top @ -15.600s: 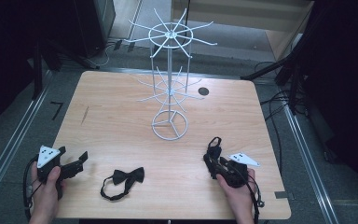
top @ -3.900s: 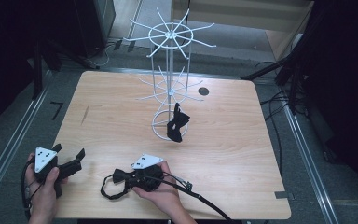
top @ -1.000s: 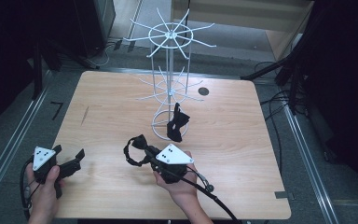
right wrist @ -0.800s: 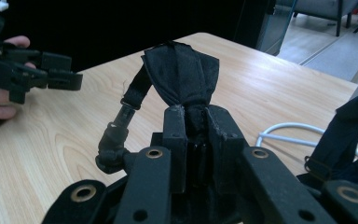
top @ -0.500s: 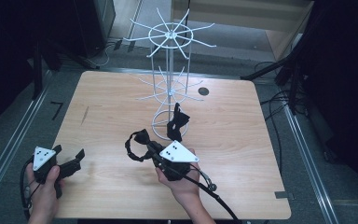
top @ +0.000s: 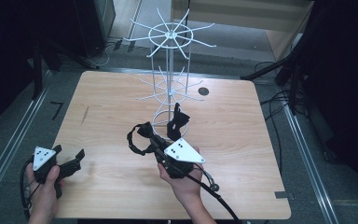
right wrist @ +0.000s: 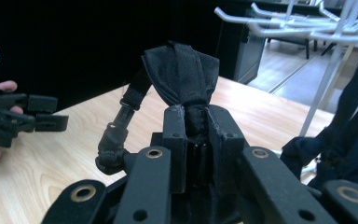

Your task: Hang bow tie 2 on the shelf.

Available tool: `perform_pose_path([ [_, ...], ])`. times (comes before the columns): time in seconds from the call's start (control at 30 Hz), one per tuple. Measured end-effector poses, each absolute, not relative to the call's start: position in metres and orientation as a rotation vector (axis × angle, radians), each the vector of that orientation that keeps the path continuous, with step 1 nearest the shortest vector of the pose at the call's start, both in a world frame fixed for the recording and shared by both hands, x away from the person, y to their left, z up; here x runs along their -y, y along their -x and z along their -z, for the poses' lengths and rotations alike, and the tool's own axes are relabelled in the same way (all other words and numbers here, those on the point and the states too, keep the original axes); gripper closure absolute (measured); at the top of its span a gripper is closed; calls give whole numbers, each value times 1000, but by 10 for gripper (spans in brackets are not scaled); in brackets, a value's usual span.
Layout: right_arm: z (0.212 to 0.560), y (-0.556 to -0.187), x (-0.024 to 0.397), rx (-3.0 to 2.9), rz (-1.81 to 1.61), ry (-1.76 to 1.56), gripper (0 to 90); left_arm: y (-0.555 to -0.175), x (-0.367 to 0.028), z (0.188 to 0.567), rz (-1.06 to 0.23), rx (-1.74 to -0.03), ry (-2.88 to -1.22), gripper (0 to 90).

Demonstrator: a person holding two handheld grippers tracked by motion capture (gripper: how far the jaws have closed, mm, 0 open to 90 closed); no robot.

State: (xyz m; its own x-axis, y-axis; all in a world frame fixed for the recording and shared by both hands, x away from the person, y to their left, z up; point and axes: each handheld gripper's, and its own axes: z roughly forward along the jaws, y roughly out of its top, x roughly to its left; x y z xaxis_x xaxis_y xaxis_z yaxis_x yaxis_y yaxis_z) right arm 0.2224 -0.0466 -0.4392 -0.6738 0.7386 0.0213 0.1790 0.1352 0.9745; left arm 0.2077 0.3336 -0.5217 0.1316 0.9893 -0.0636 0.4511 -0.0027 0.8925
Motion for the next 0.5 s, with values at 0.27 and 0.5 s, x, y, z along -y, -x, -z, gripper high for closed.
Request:
perform_pose_path([
  [0.27,432,-221,49,-1896,-1585,-876,788,-208,-333,522,-819,-1440,-1582,135],
  [0.5,427,-221,53,-1859,-1595,-879,787,-208,-334,522,-816,-1442,-1582,135],
])
